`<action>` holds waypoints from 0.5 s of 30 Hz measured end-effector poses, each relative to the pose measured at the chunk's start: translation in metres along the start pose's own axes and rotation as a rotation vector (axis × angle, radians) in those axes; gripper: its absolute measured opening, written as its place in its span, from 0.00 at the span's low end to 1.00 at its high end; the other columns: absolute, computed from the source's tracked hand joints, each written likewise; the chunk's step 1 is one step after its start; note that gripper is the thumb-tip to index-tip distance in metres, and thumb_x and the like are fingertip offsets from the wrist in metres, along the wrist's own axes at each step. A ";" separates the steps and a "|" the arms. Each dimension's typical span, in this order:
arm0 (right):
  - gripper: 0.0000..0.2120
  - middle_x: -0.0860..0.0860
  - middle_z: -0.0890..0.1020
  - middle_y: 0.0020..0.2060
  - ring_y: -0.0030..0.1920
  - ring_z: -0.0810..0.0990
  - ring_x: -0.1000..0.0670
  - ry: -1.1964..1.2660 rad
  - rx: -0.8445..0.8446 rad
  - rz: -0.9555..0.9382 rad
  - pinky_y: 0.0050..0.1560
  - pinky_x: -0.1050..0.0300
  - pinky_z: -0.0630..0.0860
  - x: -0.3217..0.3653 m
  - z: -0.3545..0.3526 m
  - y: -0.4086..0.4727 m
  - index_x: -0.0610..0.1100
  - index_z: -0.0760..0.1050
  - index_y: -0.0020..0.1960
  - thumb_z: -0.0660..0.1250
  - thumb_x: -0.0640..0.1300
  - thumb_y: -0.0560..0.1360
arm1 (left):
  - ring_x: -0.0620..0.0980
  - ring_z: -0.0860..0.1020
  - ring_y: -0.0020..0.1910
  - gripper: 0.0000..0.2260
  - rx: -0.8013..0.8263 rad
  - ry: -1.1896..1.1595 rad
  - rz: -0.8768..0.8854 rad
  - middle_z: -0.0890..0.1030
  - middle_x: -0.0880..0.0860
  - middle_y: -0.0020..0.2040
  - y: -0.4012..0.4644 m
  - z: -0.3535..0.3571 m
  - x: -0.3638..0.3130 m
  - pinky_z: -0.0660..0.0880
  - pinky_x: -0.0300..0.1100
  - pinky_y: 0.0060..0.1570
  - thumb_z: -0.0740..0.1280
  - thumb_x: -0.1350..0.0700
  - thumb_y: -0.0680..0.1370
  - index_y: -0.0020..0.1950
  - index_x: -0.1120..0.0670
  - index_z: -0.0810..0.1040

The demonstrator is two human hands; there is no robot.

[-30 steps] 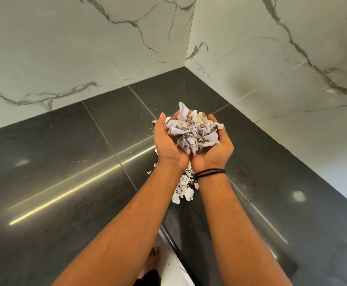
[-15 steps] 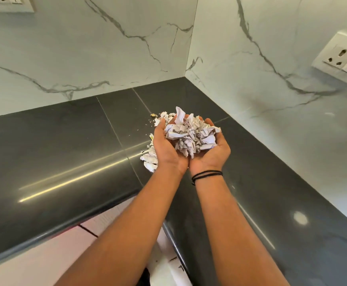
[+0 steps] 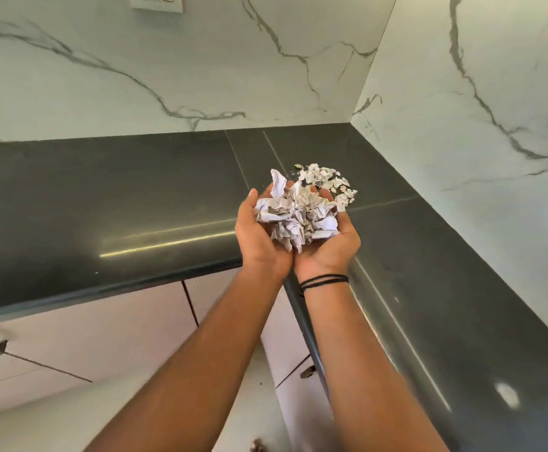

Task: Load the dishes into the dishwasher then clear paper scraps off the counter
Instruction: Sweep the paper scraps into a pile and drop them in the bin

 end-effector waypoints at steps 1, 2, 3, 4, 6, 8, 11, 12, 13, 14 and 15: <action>0.18 0.40 0.81 0.59 0.59 0.81 0.39 0.005 -0.008 0.013 0.65 0.42 0.75 -0.012 0.001 -0.008 0.39 0.78 0.62 0.55 0.47 0.80 | 0.65 0.74 0.70 0.26 -0.013 0.000 0.015 0.75 0.65 0.70 -0.006 -0.008 -0.011 0.68 0.62 0.72 0.59 0.45 0.81 0.73 0.60 0.73; 0.18 0.40 0.82 0.57 0.57 0.82 0.40 0.012 -0.015 0.022 0.62 0.43 0.76 -0.024 0.001 -0.015 0.40 0.78 0.59 0.55 0.46 0.81 | 0.65 0.74 0.70 0.25 -0.025 0.002 0.028 0.74 0.65 0.71 -0.014 -0.015 -0.022 0.68 0.62 0.71 0.59 0.45 0.81 0.73 0.60 0.73; 0.18 0.40 0.82 0.56 0.56 0.82 0.40 0.010 -0.016 0.029 0.61 0.44 0.77 -0.034 0.001 -0.021 0.40 0.79 0.58 0.54 0.46 0.81 | 0.65 0.74 0.70 0.24 -0.039 -0.003 0.041 0.73 0.65 0.72 -0.020 -0.022 -0.030 0.68 0.62 0.71 0.59 0.46 0.81 0.71 0.60 0.75; 0.18 0.40 0.83 0.55 0.55 0.82 0.40 0.007 -0.020 0.051 0.60 0.44 0.77 -0.049 0.000 -0.029 0.40 0.79 0.57 0.53 0.46 0.81 | 0.65 0.74 0.70 0.22 -0.048 -0.012 0.058 0.73 0.65 0.72 -0.029 -0.031 -0.042 0.68 0.62 0.71 0.59 0.47 0.81 0.69 0.60 0.76; 0.18 0.41 0.83 0.53 0.53 0.83 0.41 0.012 -0.037 0.089 0.59 0.45 0.77 -0.077 -0.005 -0.043 0.40 0.79 0.55 0.53 0.46 0.81 | 0.65 0.76 0.67 0.20 -0.078 -0.014 0.091 0.77 0.65 0.68 -0.047 -0.050 -0.063 0.69 0.61 0.71 0.59 0.47 0.82 0.64 0.60 0.76; 0.17 0.40 0.83 0.53 0.54 0.82 0.40 0.021 -0.028 0.116 0.62 0.43 0.76 -0.104 -0.011 -0.056 0.39 0.79 0.55 0.54 0.46 0.80 | 0.63 0.79 0.62 0.18 -0.132 -0.009 0.112 0.79 0.61 0.61 -0.063 -0.073 -0.081 0.72 0.59 0.68 0.59 0.49 0.82 0.63 0.60 0.76; 0.14 0.40 0.82 0.53 0.57 0.80 0.39 0.041 -0.016 0.145 0.67 0.41 0.73 -0.155 -0.028 -0.081 0.38 0.78 0.53 0.60 0.44 0.74 | 0.60 0.81 0.55 0.15 -0.181 0.002 0.124 0.81 0.57 0.55 -0.089 -0.116 -0.110 0.77 0.56 0.63 0.59 0.51 0.82 0.60 0.59 0.77; 0.15 0.40 0.82 0.52 0.57 0.80 0.39 0.055 -0.012 0.156 0.68 0.41 0.72 -0.171 -0.036 -0.088 0.38 0.79 0.52 0.61 0.45 0.71 | 0.59 0.83 0.52 0.15 -0.191 0.015 0.120 0.83 0.57 0.51 -0.098 -0.130 -0.118 0.78 0.54 0.60 0.58 0.52 0.82 0.56 0.60 0.79; 0.15 0.41 0.82 0.51 0.56 0.80 0.40 0.070 -0.008 0.162 0.68 0.42 0.71 -0.185 -0.043 -0.093 0.38 0.79 0.51 0.61 0.45 0.71 | 0.58 0.84 0.49 0.15 -0.206 0.030 0.111 0.84 0.57 0.48 -0.104 -0.143 -0.125 0.79 0.53 0.58 0.57 0.53 0.82 0.52 0.60 0.81; 0.14 0.41 0.82 0.51 0.55 0.80 0.40 0.093 -0.016 0.175 0.69 0.42 0.71 -0.204 -0.055 -0.100 0.38 0.79 0.50 0.61 0.45 0.71 | 0.58 0.84 0.47 0.17 -0.208 0.039 0.097 0.85 0.58 0.45 -0.111 -0.160 -0.131 0.79 0.52 0.55 0.56 0.54 0.83 0.48 0.61 0.82; 0.14 0.41 0.82 0.50 0.55 0.80 0.40 0.103 -0.023 0.184 0.69 0.42 0.71 -0.218 -0.066 -0.103 0.38 0.79 0.50 0.60 0.44 0.73 | 0.57 0.85 0.45 0.18 -0.218 0.053 0.087 0.85 0.58 0.43 -0.114 -0.176 -0.136 0.79 0.51 0.53 0.56 0.54 0.83 0.45 0.60 0.82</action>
Point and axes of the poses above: each hand's wrist, its own y-axis towards the middle knuckle, its own z-axis out of the palm, x = y × z, the point moved 5 cm from there along y, towards the middle knuckle
